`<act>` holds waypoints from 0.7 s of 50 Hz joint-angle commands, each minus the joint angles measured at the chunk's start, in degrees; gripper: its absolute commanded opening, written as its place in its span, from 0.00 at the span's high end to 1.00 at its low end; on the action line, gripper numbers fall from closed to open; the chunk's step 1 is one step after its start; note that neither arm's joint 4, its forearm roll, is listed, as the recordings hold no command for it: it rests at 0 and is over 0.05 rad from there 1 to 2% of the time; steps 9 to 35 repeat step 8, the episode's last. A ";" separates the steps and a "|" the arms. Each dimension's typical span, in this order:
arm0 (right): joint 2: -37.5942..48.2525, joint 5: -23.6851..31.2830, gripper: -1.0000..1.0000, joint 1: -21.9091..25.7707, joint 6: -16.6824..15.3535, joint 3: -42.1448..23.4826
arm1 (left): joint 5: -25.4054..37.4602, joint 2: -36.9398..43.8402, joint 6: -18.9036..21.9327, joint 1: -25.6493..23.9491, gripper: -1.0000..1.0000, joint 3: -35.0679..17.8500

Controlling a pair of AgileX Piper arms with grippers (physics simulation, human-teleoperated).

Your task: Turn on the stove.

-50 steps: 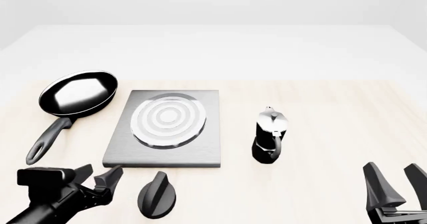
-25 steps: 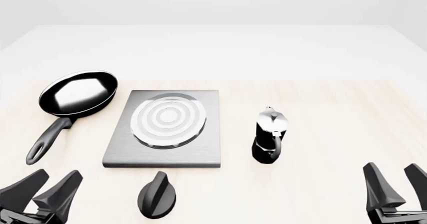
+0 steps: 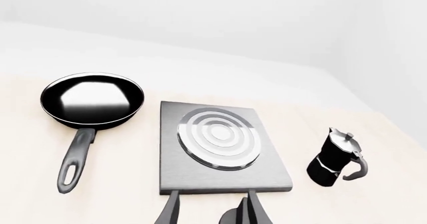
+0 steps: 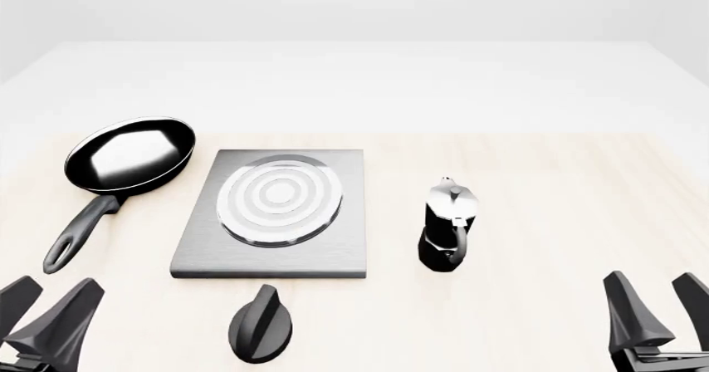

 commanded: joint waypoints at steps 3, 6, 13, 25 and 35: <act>-0.55 0.41 0.00 0.00 0.04 0.00 | 1.12 -0.50 2.08 0.46 0.00 1.31; -0.29 0.22 0.00 0.04 0.08 0.00 | 0.66 -0.50 3.93 0.57 0.00 1.33; -0.34 0.25 0.00 0.06 0.13 0.00 | -0.38 -0.50 3.77 0.49 0.00 3.16; -0.34 0.25 0.00 0.06 0.13 0.00 | -0.38 -0.50 3.77 0.49 0.00 3.16; -0.34 0.25 0.00 0.06 0.13 0.00 | -0.38 -0.50 3.77 0.49 0.00 3.16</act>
